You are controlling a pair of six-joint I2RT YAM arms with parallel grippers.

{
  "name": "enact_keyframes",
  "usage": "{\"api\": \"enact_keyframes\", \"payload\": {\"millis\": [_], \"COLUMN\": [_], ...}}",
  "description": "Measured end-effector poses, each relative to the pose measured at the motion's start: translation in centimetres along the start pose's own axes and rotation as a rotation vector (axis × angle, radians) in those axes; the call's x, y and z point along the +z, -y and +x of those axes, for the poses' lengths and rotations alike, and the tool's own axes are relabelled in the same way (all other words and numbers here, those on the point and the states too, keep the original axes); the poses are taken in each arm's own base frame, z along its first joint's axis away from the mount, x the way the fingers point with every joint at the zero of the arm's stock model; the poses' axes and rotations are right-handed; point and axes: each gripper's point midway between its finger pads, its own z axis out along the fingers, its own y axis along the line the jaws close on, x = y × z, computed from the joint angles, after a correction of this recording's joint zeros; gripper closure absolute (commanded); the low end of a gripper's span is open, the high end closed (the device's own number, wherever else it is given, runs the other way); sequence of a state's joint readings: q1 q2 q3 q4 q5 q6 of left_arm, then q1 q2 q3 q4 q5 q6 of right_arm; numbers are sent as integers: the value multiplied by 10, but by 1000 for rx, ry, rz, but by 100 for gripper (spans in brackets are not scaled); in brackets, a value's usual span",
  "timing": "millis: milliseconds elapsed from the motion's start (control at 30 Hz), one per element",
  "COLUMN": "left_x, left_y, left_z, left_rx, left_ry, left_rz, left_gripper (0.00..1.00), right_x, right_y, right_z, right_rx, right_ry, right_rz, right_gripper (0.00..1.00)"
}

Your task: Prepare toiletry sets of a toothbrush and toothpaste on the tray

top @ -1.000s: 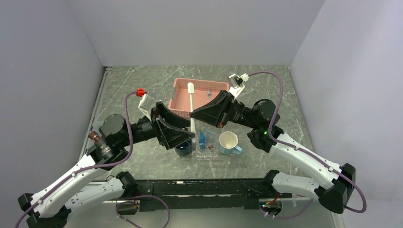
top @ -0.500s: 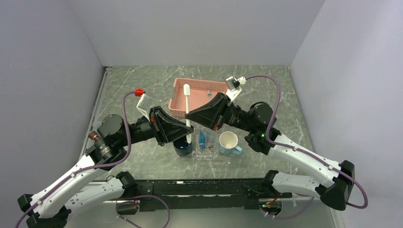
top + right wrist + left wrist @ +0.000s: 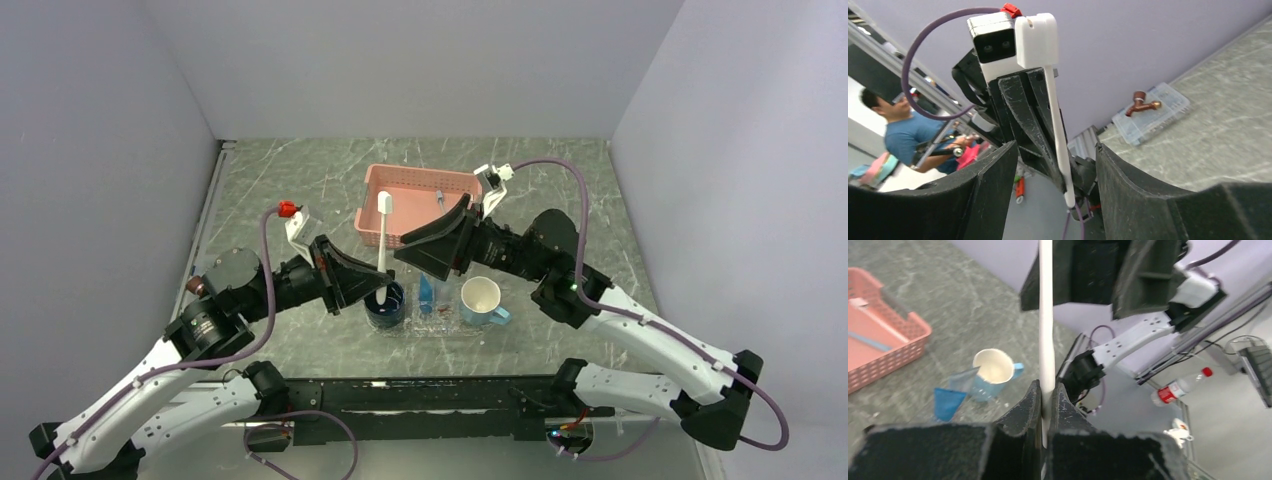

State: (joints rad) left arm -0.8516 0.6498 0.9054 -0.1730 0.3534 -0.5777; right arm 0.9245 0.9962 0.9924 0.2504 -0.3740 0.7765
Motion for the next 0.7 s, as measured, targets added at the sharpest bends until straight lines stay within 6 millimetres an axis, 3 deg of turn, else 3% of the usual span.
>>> {"api": "enact_keyframes", "payload": {"millis": [333, 500, 700], "left_x": [-24, -37, -49], "left_y": [-51, -72, -83], "left_z": [30, 46, 62], "left_rx": [118, 180, 224], "left_ry": [-140, -234, -319], "left_rz": [-259, -347, -388], "left_gripper": [100, 100, 100], "right_x": [-13, -7, 3], "right_y": [17, 24, 50], "right_z": [-12, -28, -31], "right_rx": [-116, -176, -179], "right_ry": [-100, -156, -263], "right_rz": [229, 327, 445], "right_gripper": [38, 38, 37]}}
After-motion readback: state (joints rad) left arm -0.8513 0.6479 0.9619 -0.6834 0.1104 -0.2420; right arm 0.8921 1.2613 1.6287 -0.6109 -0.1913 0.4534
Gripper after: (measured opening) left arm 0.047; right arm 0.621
